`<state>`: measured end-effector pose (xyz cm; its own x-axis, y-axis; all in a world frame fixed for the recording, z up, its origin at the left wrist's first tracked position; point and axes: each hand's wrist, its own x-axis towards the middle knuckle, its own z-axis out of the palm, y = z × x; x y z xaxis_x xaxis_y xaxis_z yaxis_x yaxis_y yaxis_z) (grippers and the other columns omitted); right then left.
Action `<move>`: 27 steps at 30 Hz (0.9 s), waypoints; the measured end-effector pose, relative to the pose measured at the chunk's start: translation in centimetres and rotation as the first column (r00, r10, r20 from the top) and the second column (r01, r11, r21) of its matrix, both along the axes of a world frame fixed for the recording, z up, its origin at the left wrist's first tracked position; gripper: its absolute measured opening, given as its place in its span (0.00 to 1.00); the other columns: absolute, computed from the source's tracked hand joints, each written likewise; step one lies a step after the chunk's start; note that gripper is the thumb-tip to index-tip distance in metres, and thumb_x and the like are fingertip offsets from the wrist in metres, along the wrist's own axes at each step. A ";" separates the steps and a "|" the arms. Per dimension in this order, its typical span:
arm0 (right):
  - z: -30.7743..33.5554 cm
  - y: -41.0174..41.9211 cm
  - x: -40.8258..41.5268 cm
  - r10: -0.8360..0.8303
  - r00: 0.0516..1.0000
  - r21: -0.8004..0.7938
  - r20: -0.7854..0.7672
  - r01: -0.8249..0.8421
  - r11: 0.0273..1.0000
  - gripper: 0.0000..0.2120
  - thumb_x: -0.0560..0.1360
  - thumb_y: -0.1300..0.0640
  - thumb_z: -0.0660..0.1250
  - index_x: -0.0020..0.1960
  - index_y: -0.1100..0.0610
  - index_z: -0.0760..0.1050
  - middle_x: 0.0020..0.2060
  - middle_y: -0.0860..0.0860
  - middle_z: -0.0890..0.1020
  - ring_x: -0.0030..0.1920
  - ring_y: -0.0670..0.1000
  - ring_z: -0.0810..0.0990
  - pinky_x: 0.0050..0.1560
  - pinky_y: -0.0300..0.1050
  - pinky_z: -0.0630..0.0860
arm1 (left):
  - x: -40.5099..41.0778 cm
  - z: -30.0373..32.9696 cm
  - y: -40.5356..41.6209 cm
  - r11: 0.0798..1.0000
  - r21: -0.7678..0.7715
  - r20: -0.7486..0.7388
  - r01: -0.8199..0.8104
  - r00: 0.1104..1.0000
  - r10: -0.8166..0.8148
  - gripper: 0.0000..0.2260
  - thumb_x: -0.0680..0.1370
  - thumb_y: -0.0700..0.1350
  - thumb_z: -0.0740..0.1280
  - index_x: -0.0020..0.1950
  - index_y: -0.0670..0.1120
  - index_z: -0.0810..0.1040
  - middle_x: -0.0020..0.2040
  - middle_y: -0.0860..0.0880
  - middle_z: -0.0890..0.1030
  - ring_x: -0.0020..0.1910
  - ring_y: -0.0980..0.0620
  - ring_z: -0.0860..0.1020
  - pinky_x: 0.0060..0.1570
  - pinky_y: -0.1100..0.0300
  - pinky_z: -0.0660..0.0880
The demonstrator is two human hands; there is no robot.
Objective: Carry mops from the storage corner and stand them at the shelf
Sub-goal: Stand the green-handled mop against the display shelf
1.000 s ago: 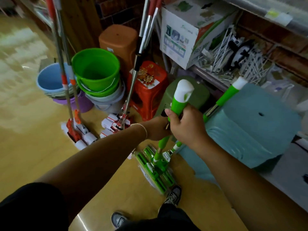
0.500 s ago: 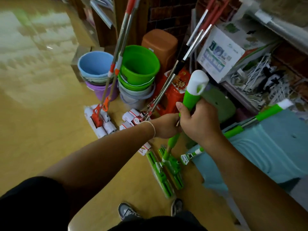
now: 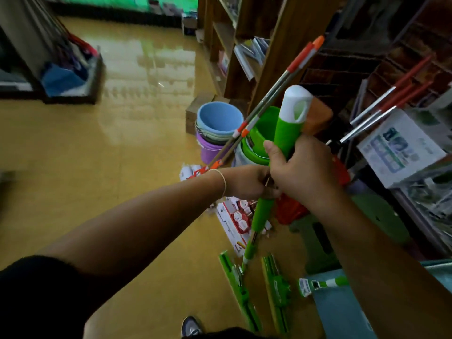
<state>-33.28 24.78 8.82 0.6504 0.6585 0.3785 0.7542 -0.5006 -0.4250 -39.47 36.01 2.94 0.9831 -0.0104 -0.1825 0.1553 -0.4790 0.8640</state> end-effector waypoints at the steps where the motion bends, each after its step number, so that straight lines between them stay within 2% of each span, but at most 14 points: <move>1: 0.3 0.8 -0.5 0.037 0.999 0.007 -0.018 -0.036 0.999 0.16 0.77 0.45 0.69 0.45 0.59 0.75 0.39 0.55 0.79 0.45 0.59 0.80 0.38 0.40 0.61 | -0.8 0.4 0.8 1.000 0.027 -0.003 -0.015 1.000 0.015 0.04 0.79 0.38 0.64 0.46 0.44 0.76 0.46 0.44 0.81 0.45 0.46 0.78 0.54 0.51 0.76; 3: 0.9 2.6 -1.7 0.108 0.993 0.023 -0.049 -0.107 0.994 0.15 0.77 0.46 0.70 0.46 0.58 0.75 0.39 0.53 0.78 0.46 0.59 0.80 0.39 0.39 0.62 | -2.4 0.2 2.6 0.997 0.054 -0.004 -0.059 0.998 0.059 0.04 0.79 0.42 0.65 0.44 0.46 0.76 0.44 0.46 0.81 0.41 0.50 0.78 0.49 0.53 0.77; 5: 1.5 4.4 -2.9 0.169 0.983 0.034 -0.066 -0.167 0.985 0.14 0.76 0.47 0.70 0.46 0.58 0.76 0.37 0.51 0.76 0.43 0.56 0.79 0.40 0.39 0.62 | -4.1 0.2 4.3 0.990 0.062 0.020 -0.131 0.991 0.130 0.09 0.77 0.50 0.67 0.47 0.44 0.78 0.45 0.45 0.82 0.42 0.46 0.79 0.51 0.48 0.79; 7: 2.2 6.2 -4.1 0.225 0.973 0.035 -0.055 -0.223 0.974 0.14 0.76 0.46 0.70 0.42 0.55 0.73 0.33 0.49 0.73 0.40 0.55 0.77 0.36 0.38 0.59 | -6.0 0.3 6.1 0.977 0.078 0.032 -0.197 0.980 0.196 0.11 0.77 0.52 0.68 0.46 0.44 0.77 0.41 0.48 0.80 0.40 0.48 0.77 0.51 0.44 0.78; 9: 2.9 8.2 -5.3 0.303 0.952 0.053 -0.054 -0.300 0.952 0.14 0.76 0.47 0.70 0.38 0.53 0.71 0.32 0.50 0.73 0.41 0.59 0.79 0.36 0.40 0.59 | -8.2 0.9 7.9 0.963 0.062 0.058 -0.262 0.964 0.259 0.08 0.79 0.48 0.68 0.40 0.50 0.75 0.35 0.56 0.76 0.35 0.56 0.73 0.45 0.51 0.77; 10: 3.3 9.3 -5.9 0.346 0.936 0.061 -0.061 -0.342 0.938 0.15 0.76 0.47 0.70 0.38 0.53 0.71 0.31 0.50 0.73 0.41 0.60 0.79 0.37 0.42 0.60 | -9.4 1.2 8.7 0.951 0.029 0.065 -0.309 0.949 0.307 0.10 0.79 0.46 0.68 0.38 0.52 0.74 0.32 0.58 0.75 0.33 0.59 0.72 0.42 0.56 0.74; 12: 4.0 11.5 -7.1 0.428 0.900 0.070 -0.085 -0.423 0.903 0.15 0.76 0.47 0.70 0.39 0.55 0.72 0.30 0.50 0.74 0.39 0.58 0.78 0.36 0.44 0.62 | -11.8 2.0 10.1 0.914 -0.028 0.078 -0.405 0.911 0.406 0.10 0.79 0.44 0.69 0.38 0.52 0.75 0.30 0.59 0.75 0.31 0.62 0.71 0.39 0.63 0.72; 14: 4.9 13.9 -8.3 0.512 0.852 0.076 -0.107 -0.506 0.859 0.14 0.77 0.45 0.69 0.42 0.56 0.75 0.32 0.51 0.77 0.38 0.56 0.78 0.36 0.46 0.67 | -14.1 2.4 11.7 0.867 -0.027 0.090 -0.498 0.863 0.498 0.06 0.79 0.46 0.68 0.43 0.47 0.77 0.35 0.56 0.76 0.35 0.61 0.73 0.41 0.62 0.73; 16: 5.8 16.3 -9.4 0.591 0.800 0.082 -0.105 -0.586 0.806 0.15 0.77 0.44 0.68 0.43 0.56 0.75 0.33 0.52 0.78 0.35 0.52 0.77 0.34 0.44 0.69 | -16.0 3.0 13.3 0.812 0.004 0.104 -0.584 0.808 0.581 0.11 0.79 0.51 0.67 0.53 0.44 0.78 0.44 0.52 0.81 0.44 0.56 0.79 0.52 0.57 0.77; 17: 6.3 17.5 -10.0 0.619 0.779 0.081 -0.100 -0.614 0.785 0.15 0.77 0.44 0.68 0.42 0.55 0.75 0.32 0.50 0.77 0.33 0.48 0.76 0.32 0.42 0.67 | -16.7 3.1 14.2 0.782 0.022 0.109 -0.622 0.779 0.617 0.14 0.78 0.54 0.67 0.55 0.45 0.78 0.47 0.50 0.82 0.48 0.52 0.81 0.57 0.52 0.77; 19: 7.2 19.9 -10.8 0.669 0.735 0.094 -0.110 -0.662 0.744 0.12 0.77 0.44 0.68 0.42 0.51 0.74 0.32 0.47 0.76 0.32 0.42 0.73 0.29 0.34 0.64 | -18.1 3.6 15.8 0.723 0.009 0.131 -0.691 0.717 0.684 0.19 0.74 0.60 0.66 0.56 0.47 0.78 0.50 0.48 0.83 0.53 0.48 0.81 0.59 0.44 0.77; 21: 8.1 22.5 -11.4 0.735 0.669 0.133 -0.115 -0.722 0.679 0.08 0.77 0.45 0.68 0.43 0.47 0.74 0.34 0.46 0.77 0.34 0.41 0.74 0.29 0.33 0.64 | -19.1 4.3 17.5 0.653 -0.008 0.164 -0.758 0.643 0.748 0.23 0.72 0.64 0.65 0.57 0.48 0.77 0.50 0.48 0.82 0.53 0.48 0.81 0.58 0.43 0.77; 25: 8.8 28.5 -12.0 0.810 0.578 0.233 -0.098 -0.778 0.583 0.09 0.78 0.46 0.68 0.48 0.52 0.76 0.37 0.48 0.79 0.38 0.42 0.76 0.33 0.38 0.69 | -20.3 6.0 21.3 0.519 -0.063 0.231 -0.852 0.494 0.838 0.12 0.79 0.51 0.65 0.57 0.44 0.77 0.51 0.45 0.81 0.53 0.49 0.80 0.59 0.46 0.77; 27: 8.8 31.9 -12.1 0.834 0.545 0.283 -0.087 -0.789 0.545 0.09 0.78 0.46 0.69 0.49 0.52 0.76 0.36 0.46 0.78 0.37 0.42 0.77 0.33 0.39 0.69 | -20.4 6.4 24.0 0.461 -0.074 0.271 -0.885 0.427 0.863 0.10 0.79 0.49 0.66 0.54 0.42 0.78 0.49 0.43 0.81 0.51 0.47 0.81 0.57 0.45 0.78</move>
